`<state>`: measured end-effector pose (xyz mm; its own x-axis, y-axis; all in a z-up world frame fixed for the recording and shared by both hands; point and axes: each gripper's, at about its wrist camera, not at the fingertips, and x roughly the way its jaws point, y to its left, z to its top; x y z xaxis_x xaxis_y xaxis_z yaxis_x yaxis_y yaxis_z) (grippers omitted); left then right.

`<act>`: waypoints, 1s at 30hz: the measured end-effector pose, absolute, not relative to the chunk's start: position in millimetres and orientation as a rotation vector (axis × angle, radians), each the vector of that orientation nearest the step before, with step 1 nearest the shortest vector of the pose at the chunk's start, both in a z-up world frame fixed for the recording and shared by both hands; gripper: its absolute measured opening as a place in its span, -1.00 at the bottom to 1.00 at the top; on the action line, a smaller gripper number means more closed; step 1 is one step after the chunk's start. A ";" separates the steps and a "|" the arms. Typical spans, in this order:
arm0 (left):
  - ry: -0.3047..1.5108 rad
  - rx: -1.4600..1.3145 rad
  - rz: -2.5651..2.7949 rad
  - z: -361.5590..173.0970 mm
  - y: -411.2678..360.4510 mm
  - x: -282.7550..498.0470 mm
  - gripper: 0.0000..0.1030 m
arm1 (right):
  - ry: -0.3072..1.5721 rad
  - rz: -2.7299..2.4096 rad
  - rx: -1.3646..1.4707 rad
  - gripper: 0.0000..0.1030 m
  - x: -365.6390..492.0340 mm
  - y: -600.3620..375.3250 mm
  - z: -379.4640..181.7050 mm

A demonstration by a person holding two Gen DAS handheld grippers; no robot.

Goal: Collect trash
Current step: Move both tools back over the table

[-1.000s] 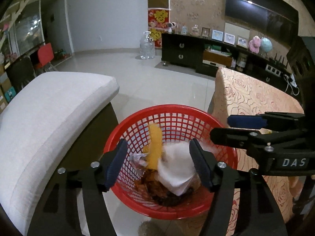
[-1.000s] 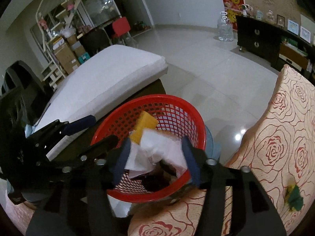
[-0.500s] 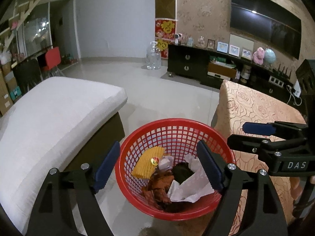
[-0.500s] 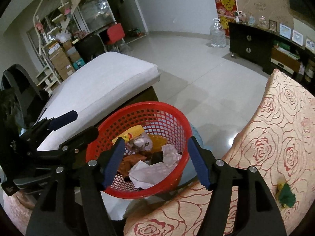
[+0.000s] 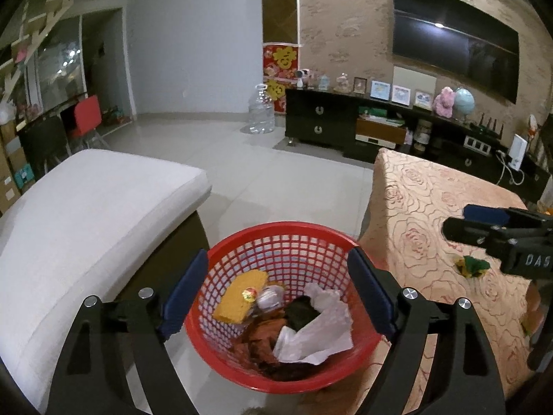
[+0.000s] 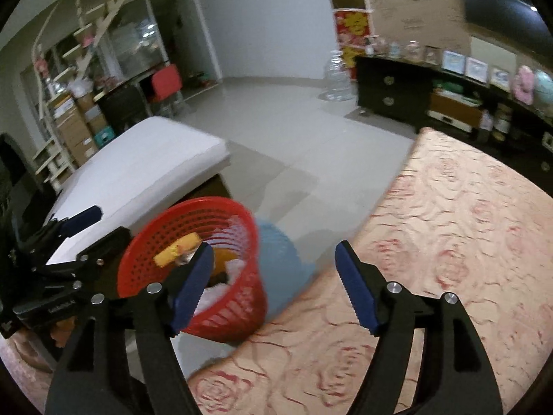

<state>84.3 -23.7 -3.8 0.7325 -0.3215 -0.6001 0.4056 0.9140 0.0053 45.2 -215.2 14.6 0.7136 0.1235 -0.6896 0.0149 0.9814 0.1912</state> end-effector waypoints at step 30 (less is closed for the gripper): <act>0.634 0.217 -0.607 -8.9 -147.2 39.2 0.57 | 0.884 -0.489 0.380 0.43 -206.7 -398.8 -80.1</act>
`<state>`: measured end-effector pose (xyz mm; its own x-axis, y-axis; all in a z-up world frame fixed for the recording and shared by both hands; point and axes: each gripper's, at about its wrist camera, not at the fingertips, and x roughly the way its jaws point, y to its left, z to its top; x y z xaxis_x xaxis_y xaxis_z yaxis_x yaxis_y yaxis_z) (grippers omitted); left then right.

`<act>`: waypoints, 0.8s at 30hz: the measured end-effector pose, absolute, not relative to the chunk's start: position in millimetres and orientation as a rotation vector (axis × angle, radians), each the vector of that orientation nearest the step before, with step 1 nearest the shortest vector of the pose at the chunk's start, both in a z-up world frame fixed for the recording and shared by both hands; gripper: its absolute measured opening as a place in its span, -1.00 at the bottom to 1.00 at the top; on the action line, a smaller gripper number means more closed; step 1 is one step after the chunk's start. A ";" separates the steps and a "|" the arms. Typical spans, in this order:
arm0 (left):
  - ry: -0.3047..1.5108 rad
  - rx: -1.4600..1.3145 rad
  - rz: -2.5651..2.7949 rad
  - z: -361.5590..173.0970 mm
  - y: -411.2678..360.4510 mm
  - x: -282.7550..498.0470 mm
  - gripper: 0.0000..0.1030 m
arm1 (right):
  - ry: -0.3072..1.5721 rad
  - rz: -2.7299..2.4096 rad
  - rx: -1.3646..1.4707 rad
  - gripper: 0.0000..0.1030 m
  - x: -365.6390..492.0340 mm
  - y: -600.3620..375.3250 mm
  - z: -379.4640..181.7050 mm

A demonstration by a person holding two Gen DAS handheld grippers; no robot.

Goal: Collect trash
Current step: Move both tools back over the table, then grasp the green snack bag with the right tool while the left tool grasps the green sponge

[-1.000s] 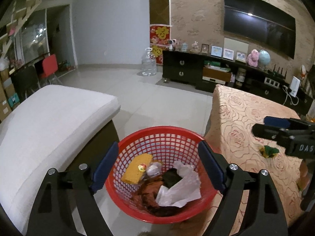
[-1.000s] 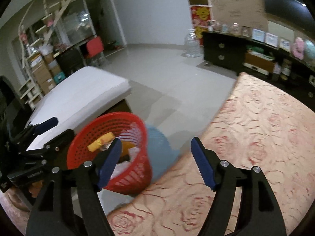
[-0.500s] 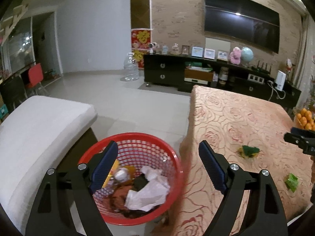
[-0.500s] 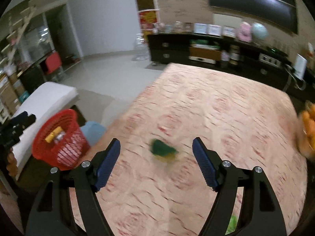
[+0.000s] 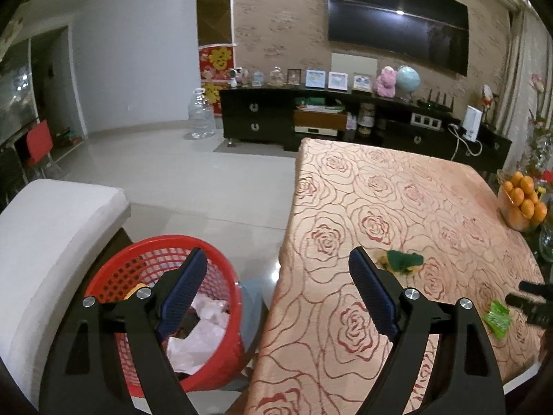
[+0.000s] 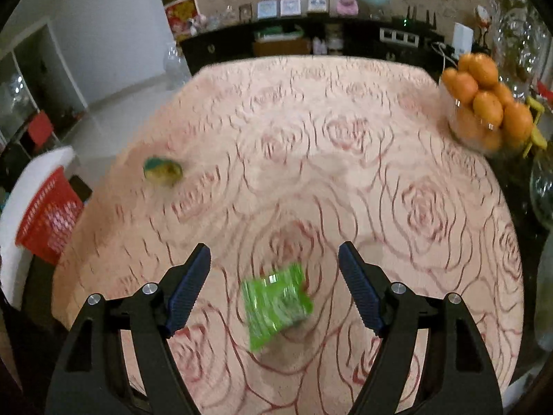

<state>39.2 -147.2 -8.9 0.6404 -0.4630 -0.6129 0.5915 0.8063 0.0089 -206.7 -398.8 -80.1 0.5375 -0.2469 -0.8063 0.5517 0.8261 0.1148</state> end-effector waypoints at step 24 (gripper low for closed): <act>0.648 0.246 -0.648 -19.9 -172.8 30.4 0.57 | 0.994 -0.454 0.250 -0.23 -193.9 -384.5 -115.7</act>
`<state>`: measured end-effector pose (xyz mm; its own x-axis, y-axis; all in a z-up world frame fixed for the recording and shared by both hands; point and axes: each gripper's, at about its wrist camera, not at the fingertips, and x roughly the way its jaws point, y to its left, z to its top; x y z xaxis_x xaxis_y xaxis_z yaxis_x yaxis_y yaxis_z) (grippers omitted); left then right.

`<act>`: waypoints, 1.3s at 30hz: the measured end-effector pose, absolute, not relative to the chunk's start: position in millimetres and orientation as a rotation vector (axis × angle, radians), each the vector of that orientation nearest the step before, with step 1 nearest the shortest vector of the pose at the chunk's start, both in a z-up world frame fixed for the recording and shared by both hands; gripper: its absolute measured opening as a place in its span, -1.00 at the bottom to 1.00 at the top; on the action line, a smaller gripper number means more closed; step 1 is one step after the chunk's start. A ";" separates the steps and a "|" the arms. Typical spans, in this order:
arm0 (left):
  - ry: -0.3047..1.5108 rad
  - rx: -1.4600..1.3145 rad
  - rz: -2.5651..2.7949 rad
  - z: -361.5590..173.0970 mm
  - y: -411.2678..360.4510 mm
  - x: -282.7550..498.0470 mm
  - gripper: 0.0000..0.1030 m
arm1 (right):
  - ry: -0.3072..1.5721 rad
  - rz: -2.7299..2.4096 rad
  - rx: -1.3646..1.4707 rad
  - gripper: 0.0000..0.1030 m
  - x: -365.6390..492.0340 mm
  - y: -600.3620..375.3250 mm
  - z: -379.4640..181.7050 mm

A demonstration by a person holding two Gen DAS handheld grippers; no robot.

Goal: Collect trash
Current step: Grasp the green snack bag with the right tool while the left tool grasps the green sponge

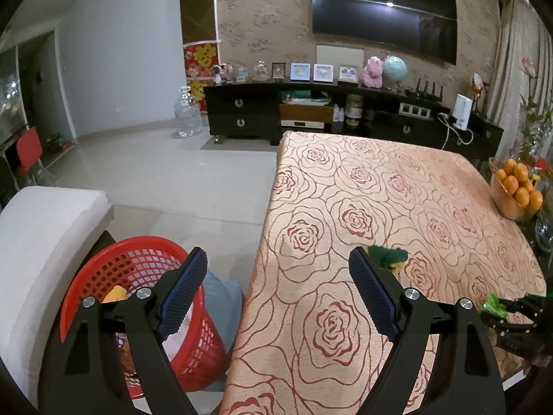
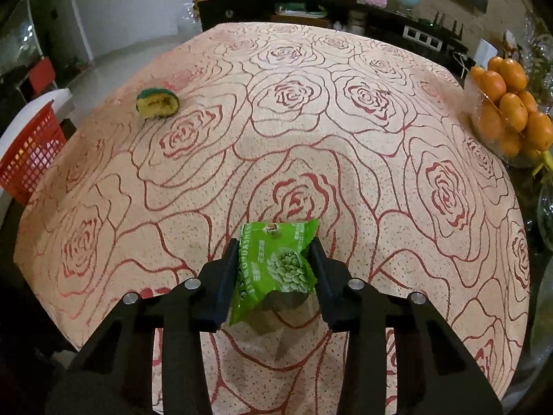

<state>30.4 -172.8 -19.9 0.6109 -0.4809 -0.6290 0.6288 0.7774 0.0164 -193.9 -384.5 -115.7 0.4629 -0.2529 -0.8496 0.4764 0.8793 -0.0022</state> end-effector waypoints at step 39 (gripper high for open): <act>0.835 0.369 -0.823 -136.0 -339.1 41.1 0.57 | 0.785 -0.447 0.430 -0.23 -176.2 -418.1 -77.5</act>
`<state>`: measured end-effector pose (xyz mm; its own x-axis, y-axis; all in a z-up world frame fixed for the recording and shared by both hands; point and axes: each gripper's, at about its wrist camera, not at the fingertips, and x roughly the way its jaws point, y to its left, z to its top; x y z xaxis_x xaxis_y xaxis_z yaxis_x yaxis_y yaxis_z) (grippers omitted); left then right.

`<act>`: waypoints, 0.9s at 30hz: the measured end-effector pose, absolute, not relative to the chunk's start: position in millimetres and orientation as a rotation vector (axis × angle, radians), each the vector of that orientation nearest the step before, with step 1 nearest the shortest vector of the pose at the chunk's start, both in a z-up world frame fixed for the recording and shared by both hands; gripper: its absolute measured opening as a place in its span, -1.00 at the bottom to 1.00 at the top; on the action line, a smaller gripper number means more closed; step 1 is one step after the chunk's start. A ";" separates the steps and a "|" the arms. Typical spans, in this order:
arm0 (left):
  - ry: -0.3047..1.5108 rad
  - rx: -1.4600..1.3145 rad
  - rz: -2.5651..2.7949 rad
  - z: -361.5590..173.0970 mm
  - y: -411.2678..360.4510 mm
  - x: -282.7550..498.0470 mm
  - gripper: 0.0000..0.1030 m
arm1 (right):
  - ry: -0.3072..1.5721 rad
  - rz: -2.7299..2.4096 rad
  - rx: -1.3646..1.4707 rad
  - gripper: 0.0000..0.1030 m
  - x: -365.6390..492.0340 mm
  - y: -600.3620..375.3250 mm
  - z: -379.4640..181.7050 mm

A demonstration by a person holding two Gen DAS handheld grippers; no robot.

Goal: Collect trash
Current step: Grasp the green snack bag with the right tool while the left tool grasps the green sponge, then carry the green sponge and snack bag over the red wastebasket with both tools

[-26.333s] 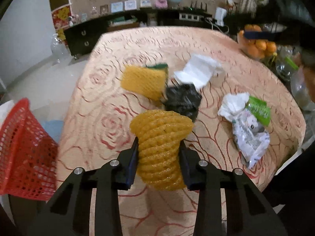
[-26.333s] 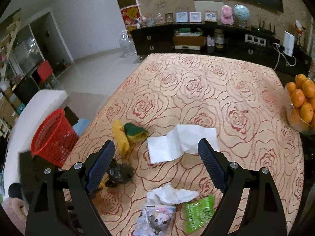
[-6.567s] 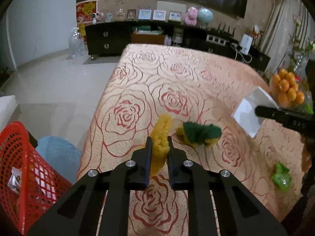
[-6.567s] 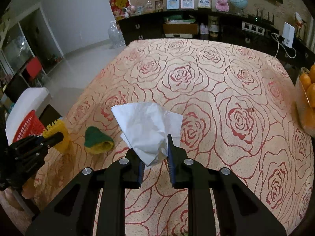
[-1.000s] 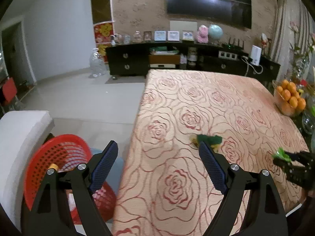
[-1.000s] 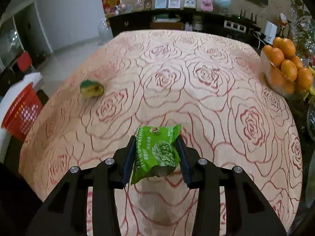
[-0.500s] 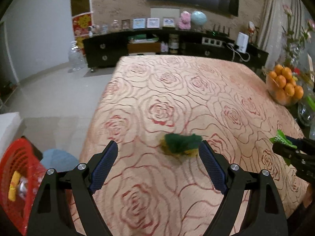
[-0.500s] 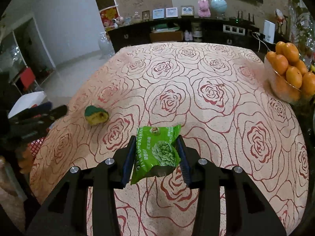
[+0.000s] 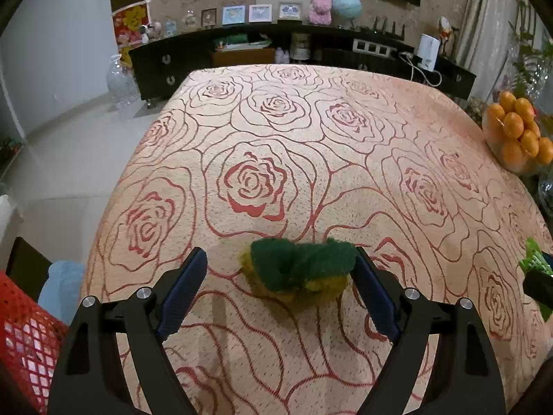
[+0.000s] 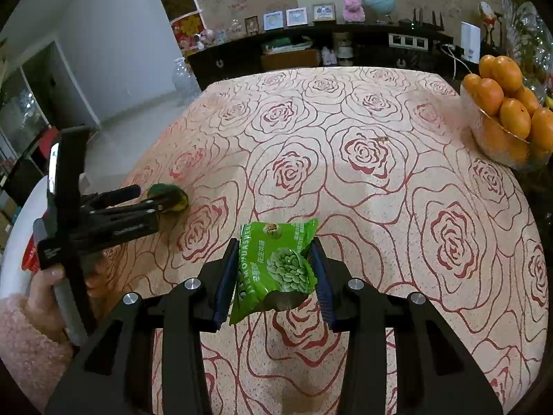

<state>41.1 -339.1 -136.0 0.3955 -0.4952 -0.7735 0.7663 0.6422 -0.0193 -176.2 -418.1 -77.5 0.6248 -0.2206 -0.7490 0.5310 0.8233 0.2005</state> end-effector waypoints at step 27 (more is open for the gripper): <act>0.687 0.303 -0.860 -83.3 -307.7 20.6 0.04 | 0.776 -0.478 0.439 -0.23 -170.1 -423.1 -78.7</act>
